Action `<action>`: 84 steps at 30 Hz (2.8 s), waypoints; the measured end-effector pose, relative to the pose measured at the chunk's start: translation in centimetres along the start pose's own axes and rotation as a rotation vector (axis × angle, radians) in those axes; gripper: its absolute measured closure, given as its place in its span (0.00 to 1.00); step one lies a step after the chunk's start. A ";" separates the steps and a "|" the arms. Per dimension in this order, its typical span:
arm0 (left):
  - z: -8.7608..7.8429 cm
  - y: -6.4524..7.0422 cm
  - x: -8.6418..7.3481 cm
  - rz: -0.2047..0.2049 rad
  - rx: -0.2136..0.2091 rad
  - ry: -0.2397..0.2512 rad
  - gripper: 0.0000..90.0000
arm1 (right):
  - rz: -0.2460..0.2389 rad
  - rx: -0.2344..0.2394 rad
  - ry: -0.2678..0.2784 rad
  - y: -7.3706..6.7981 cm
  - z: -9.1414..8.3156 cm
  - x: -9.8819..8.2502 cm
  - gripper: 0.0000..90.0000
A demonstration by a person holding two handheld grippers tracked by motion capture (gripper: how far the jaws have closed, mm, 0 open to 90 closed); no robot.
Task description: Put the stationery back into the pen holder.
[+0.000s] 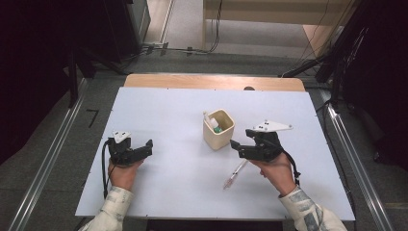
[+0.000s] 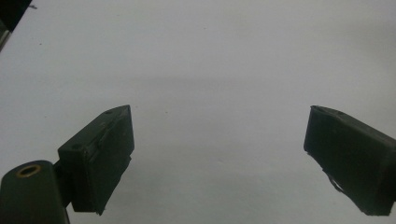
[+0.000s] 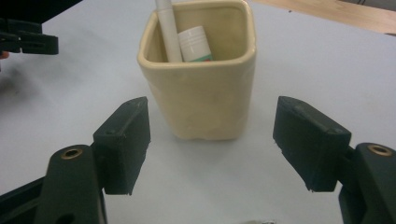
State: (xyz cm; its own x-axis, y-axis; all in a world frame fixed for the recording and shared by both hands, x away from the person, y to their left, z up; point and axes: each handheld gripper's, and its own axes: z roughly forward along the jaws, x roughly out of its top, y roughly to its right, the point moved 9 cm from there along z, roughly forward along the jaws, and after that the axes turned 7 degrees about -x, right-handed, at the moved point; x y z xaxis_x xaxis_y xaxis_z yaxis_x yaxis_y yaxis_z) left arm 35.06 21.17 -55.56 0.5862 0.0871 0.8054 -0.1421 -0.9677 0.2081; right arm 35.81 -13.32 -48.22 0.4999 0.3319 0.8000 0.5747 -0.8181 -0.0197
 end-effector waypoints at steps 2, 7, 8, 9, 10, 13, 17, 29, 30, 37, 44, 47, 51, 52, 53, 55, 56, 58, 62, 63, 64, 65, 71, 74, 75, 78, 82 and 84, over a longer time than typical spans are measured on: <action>0.0 0.4 0.0 0.005 -0.010 0.001 0.10 | 0.007 -0.004 -0.003 0.3 0.0 -0.3 0.29; -0.2 1.4 -0.1 0.022 -0.027 0.001 0.10 | 0.013 -0.011 -0.012 1.1 -0.1 -1.1 0.28; -0.2 1.6 -0.1 0.023 -0.034 0.001 0.10 | 0.016 -0.013 -0.011 1.2 -0.1 -1.3 0.28; -0.3 1.7 -0.1 0.024 -0.038 0.000 0.10 | 0.017 -0.017 -0.011 1.4 -0.1 -1.5 0.28; -0.3 1.9 -0.1 0.026 -0.042 0.003 0.10 | 0.020 -0.021 -0.013 1.6 -0.1 -1.7 0.28; -0.4 2.5 -0.2 0.034 -0.055 0.005 0.10 | 0.019 -0.027 -0.014 2.0 -0.2 -2.3 0.28; -0.7 3.5 -0.1 0.052 -0.080 0.011 0.10 | 0.027 -0.039 -0.017 2.6 -0.5 -2.8 0.28; -1.1 6.7 -0.5 0.100 -0.156 0.005 0.10 | 0.045 -0.068 -0.024 4.1 -1.1 -4.0 0.28; -1.2 6.8 -0.5 0.102 -0.159 0.005 0.10 | 0.045 -0.072 -0.024 4.2 -1.2 -4.1 0.28; -1.5 8.0 -0.7 0.114 -0.196 0.005 0.10 | 0.052 -0.087 -0.018 4.9 -1.7 -4.5 0.27; -1.8 9.3 -0.9 0.126 -0.232 0.001 0.10 | 0.065 -0.099 -0.022 5.7 -2.4 -5.2 0.27; -1.9 9.9 -1.1 0.133 -0.245 -0.003 0.10 | 0.071 -0.102 -0.020 6.0 -2.6 -5.4 0.27; -2.0 10.9 -1.3 0.153 -0.266 -0.008 0.10 | 0.079 -0.102 -0.020 6.3 -3.0 -5.6 0.27; -2.0 11.1 -1.3 0.157 -0.268 -0.005 0.10 | 0.080 -0.103 -0.020 6.4 -3.0 -5.7 0.27; -2.0 11.2 -1.3 0.163 -0.269 -0.006 0.10 | 0.079 -0.103 -0.018 6.5 -3.1 -5.7 0.27; -2.0 11.5 -1.3 0.167 -0.278 -0.008 0.10 | 0.080 -0.108 -0.020 6.7 -3.2 -5.9 0.27; -2.0 11.6 -1.3 0.171 -0.280 -0.009 0.10 | 0.078 -0.110 -0.020 6.8 -3.3 -5.9 0.27; -1.9 11.8 -1.4 0.175 -0.288 -0.015 0.10 | 0.084 -0.110 -0.021 7.0 -3.3 -6.1 0.27; -1.5 12.3 -1.5 0.173 -0.302 -0.020 0.13 | 0.092 -0.114 -0.024 7.3 -3.5 -6.3 0.27; -1.5 12.5 -1.5 0.177 -0.307 -0.023 0.13 | 0.093 -0.117 -0.026 7.4 -3.6 -6.3 0.27; -1.5 12.7 -1.5 0.179 -0.312 -0.024 0.13 | 0.094 -0.117 -0.025 7.4 -3.6 -6.4 0.27; -1.5 12.9 -1.5 0.186 -0.319 -0.026 0.13 | 0.092 -0.117 -0.025 7.5 -3.6 -6.4 0.27; -1.3 14.4 -1.8 0.208 -0.349 -0.036 0.13 | 0.093 -0.119 -0.026 7.5 -3.6 -6.4 0.27; -0.9 14.9 -2.0 0.213 -0.356 -0.047 0.13 | 0.091 -0.122 -0.023 7.6 -3.6 -6.4 0.27; -0.8 15.1 -2.1 0.216 -0.360 -0.052 0.13 | 0.091 -0.124 -0.023 7.6 -3.6 -6.4 0.27; -0.6 15.7 -2.3 0.222 -0.373 -0.059 0.13 | 0.094 -0.124 -0.020 7.7 -3.7 -6.4 0.27; -0.2 16.7 -2.6 0.236 -0.388 -0.073 0.13 | 0.093 -0.124 -0.019 7.7 -3.7 -6.4 0.27; 0.0 17.1 -2.8 0.242 -0.394 -0.078 0.13 | 0.094 -0.123 -0.018 7.7 -3.8 -6.4 0.27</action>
State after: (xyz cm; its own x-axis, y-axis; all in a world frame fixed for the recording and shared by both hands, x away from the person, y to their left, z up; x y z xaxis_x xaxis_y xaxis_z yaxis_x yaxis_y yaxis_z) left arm 31.00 4.38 -54.21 0.5551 -0.1633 0.8156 -0.5653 -0.7933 0.2259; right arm 34.58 -23.51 -51.27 0.5598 0.2588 0.7872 0.4419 -0.8968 -0.0194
